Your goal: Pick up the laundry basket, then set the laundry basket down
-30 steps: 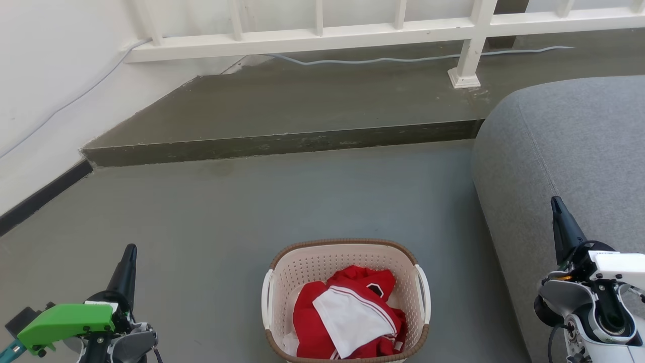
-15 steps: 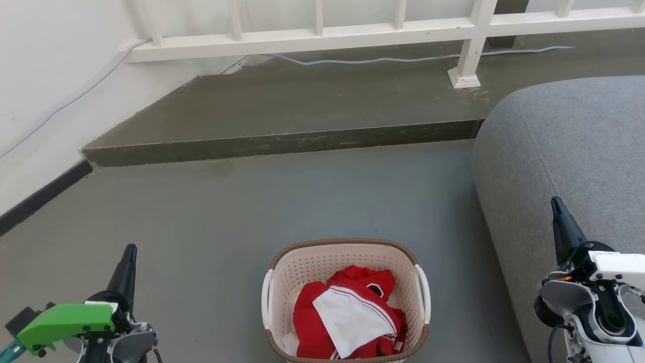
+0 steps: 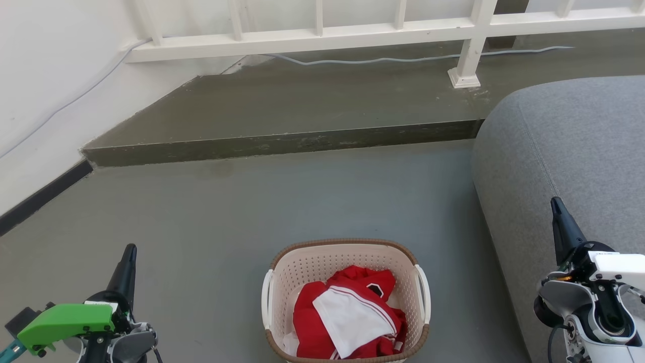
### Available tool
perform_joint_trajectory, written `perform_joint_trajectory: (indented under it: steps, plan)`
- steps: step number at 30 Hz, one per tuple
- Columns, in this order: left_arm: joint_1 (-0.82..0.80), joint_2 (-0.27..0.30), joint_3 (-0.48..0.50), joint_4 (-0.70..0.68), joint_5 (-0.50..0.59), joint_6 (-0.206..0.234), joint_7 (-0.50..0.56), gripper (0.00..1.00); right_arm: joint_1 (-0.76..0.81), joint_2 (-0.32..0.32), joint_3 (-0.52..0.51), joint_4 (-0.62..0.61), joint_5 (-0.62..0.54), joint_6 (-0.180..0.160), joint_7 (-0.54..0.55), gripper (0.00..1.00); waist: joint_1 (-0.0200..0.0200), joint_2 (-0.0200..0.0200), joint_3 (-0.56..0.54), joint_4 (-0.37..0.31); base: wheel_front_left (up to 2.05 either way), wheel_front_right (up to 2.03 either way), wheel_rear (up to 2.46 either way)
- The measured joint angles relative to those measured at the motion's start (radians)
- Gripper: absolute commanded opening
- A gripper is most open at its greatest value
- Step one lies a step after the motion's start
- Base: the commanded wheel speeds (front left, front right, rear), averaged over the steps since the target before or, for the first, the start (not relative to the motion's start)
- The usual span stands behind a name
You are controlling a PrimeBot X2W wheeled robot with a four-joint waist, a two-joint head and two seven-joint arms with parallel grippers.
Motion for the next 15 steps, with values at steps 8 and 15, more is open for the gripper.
perform_joint_trajectory:
  steps: [8, 15]
  plan:
    - [0.000, 0.000, 0.000, 0.000, 0.000, 0.000, 0.000, 0.00, 0.000, 0.001, -0.001, 0.000, 0.000, 0.000, 0.000, 0.00, 0.0000, 0.0000, 0.000, 0.000, 0.00, 0.00, 0.00]
    - [0.000, 0.000, 0.000, 0.000, 0.000, 0.000, 0.000, 0.00, 0.000, 0.001, -0.001, 0.000, 0.000, 0.000, 0.000, 0.00, 0.0000, 0.0000, 0.000, 0.000, 0.00, 0.00, 0.00]
